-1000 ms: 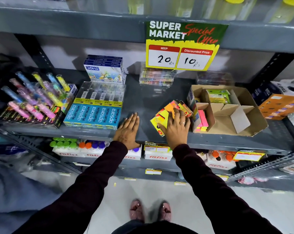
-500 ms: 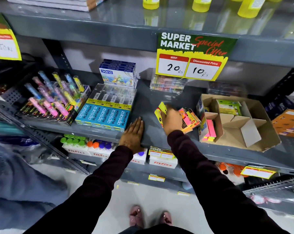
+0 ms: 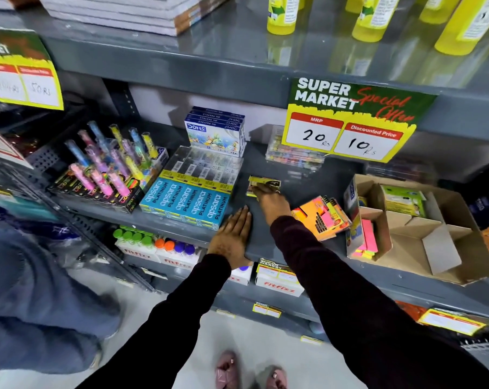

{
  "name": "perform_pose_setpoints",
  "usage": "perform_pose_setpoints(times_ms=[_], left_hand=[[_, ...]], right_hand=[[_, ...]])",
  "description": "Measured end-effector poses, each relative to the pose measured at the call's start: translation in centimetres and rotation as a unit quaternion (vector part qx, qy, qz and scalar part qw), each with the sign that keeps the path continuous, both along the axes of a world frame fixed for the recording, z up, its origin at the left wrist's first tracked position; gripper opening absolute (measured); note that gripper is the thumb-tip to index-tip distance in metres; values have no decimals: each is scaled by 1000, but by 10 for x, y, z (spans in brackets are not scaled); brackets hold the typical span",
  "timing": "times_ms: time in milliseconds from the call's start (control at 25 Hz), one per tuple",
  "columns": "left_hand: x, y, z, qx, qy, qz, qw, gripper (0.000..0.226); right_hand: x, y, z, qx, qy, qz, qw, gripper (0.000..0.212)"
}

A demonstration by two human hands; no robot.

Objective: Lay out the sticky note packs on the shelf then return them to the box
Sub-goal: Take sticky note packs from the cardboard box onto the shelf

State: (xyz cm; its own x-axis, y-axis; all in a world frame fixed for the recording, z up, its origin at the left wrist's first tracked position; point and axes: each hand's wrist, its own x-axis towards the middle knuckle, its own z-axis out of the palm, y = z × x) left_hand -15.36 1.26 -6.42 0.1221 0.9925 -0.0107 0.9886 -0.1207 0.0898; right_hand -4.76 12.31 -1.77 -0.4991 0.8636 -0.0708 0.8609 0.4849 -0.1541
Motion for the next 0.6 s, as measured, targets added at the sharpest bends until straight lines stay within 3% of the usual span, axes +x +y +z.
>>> perform_pose_setpoints(times_ms=[240,400,480,600], left_hand=[[0,1,-2,-8,3,3,1000,110],[-2,1,-3,-12,-12,0,1000,116],[-3,1,-5,-9,-16,5,1000,118],[-2,0,-4,-5,-7,12,1000,121]], right_hand=[[-4,19,6,-52,70,2,996,47],[31,10,32,3,168,-110,980,36],[60,0,46,-8,87,-158,984,38],[84,-31,54,-60,-54,-208,975,68]])
